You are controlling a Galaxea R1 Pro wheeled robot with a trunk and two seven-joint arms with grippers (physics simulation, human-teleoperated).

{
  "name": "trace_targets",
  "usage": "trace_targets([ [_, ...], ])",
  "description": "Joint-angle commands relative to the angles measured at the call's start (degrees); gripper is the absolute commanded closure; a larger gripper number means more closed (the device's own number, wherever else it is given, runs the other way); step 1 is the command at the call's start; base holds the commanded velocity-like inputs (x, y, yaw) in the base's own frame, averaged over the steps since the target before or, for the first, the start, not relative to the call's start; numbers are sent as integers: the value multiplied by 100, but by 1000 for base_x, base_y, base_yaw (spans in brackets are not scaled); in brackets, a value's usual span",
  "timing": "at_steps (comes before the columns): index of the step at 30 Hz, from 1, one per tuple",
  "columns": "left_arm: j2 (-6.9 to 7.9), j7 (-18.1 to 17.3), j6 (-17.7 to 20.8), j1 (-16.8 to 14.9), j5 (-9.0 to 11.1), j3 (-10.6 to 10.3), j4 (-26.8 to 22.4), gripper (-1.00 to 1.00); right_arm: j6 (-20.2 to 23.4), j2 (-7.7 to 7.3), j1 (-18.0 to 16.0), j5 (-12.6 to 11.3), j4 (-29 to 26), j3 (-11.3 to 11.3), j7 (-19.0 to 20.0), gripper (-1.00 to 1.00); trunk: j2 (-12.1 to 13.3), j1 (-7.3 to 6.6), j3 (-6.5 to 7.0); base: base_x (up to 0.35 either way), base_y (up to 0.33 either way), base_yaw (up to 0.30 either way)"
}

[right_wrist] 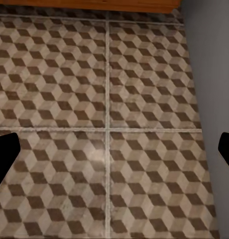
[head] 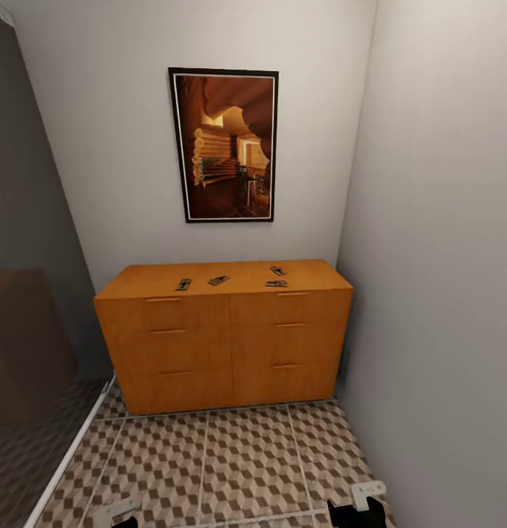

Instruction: Take the four mousetraps from the cabinet in the bathroom and place them on the bathroom floor. Make sure all four end up on the same floor surface, and ensure that at least two of them are either under or directly next to the same bathroom sink.

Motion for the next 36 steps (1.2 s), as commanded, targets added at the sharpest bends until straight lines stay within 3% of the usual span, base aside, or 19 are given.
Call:
trace_targets([
  [1, -5, 1, -16, -4, -5, 23, 1, -100, -13, -2, -3, 57, 3, 4, 2, -100, -3, 3, -6, 329, -14, 0],
  [20, -5, -2, -15, -4, -11, 25, 1, -100, -13, -2, -3, 57, 3, 6, 1, -100, -3, 3, -6, 324, -3, 0],
  [36, -5, -1, -12, -4, -5, 18, 1, -100, -11, -2, -3, 57, 3, 6, 2, -100, -3, 3, -6, 48, 0, 0],
])
